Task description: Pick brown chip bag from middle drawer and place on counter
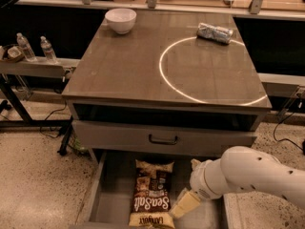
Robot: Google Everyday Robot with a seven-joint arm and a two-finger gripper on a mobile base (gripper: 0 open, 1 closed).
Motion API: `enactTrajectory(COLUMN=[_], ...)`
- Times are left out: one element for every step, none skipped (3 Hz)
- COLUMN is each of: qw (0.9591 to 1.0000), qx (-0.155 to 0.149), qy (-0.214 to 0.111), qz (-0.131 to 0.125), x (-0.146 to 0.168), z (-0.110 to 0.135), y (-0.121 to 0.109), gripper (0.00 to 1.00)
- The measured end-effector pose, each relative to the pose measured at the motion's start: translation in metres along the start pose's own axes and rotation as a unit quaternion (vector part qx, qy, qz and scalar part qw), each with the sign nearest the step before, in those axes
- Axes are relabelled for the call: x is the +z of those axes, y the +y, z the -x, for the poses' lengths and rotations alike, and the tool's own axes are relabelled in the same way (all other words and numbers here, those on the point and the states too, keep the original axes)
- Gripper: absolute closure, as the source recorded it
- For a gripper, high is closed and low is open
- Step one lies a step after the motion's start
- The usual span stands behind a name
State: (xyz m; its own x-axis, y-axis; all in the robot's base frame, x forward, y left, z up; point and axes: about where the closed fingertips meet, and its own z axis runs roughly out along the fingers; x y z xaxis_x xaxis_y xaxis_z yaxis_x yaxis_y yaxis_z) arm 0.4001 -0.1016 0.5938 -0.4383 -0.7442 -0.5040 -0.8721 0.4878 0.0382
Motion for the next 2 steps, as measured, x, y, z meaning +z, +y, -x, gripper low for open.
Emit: enactTrajectory(qw=[1.0000,0.9996], qx=[0.000,0.026], qy=[0.000,-0.009], qz=[0.000,0.005], x=[0.000,0.029], z=[0.000,-0.003], y=[0.000,0.004], gripper=[0.00,0.00])
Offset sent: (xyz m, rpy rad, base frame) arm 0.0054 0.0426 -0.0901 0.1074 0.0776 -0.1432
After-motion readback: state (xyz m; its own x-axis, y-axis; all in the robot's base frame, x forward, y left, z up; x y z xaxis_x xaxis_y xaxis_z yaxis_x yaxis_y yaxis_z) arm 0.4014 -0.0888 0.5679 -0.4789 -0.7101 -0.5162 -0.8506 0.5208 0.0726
